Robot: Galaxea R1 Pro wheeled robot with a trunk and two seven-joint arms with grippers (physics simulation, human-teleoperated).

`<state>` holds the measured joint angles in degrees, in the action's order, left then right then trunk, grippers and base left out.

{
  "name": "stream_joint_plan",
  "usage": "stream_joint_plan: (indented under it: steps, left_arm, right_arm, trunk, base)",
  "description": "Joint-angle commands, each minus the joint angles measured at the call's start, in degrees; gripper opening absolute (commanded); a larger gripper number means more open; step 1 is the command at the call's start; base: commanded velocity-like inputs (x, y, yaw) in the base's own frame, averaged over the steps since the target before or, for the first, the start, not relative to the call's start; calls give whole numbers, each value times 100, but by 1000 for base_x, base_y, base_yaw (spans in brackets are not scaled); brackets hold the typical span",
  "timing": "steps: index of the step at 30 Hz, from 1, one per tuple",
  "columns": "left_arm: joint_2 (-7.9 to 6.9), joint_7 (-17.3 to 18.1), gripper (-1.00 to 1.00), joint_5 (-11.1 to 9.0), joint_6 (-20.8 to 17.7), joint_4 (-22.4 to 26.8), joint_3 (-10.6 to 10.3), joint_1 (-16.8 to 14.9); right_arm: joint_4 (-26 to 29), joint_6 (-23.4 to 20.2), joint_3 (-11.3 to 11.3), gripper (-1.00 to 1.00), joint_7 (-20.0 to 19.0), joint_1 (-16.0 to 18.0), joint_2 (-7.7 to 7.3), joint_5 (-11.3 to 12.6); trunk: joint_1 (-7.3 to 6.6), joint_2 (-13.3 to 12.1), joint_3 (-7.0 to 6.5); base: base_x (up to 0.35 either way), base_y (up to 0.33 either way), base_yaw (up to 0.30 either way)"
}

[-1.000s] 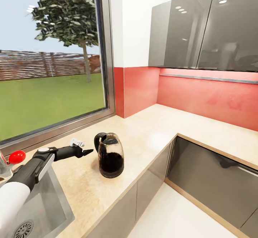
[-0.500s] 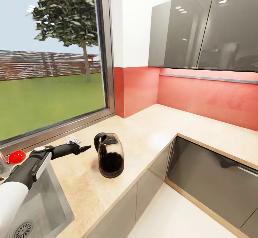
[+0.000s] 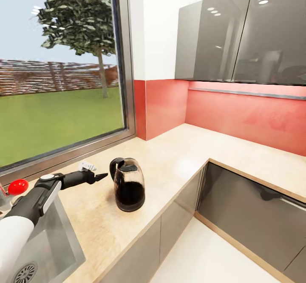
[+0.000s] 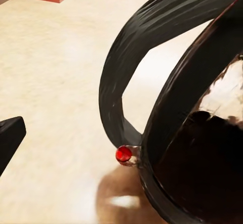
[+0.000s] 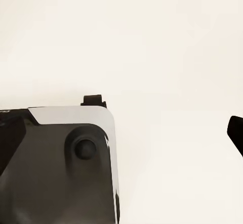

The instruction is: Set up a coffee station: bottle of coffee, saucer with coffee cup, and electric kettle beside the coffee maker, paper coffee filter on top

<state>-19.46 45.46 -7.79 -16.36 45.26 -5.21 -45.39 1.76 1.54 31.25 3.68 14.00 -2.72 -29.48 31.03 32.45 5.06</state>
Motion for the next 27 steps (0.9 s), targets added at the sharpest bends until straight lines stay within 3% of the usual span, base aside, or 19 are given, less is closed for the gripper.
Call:
stream_joint_plan:
  steps: [1, 15, 27]
  left_arm:
    - [-5, -3, 100, -59, -53, 2, -21, -5]
    - [-20, -26, 100, -38, -57, -46, 36, -5]
    - [-15, -138, 100, 113, -53, -52, 28, -5]
  right_arm:
    - [-9, 16, 48, 100, 19, 6, -1, -58]
    - [-9, 22, 48, 100, 19, 6, -13, -58]
    - [-9, 31, 48, 100, 19, 6, -9, -58]
  trunk:
    - [2, 10, 11]
    - [2, 10, 11]
    - [2, 10, 11]
  base:
    - [0, -6, 0]
    - [0, 0, 0]
    - [24, 0, 0]
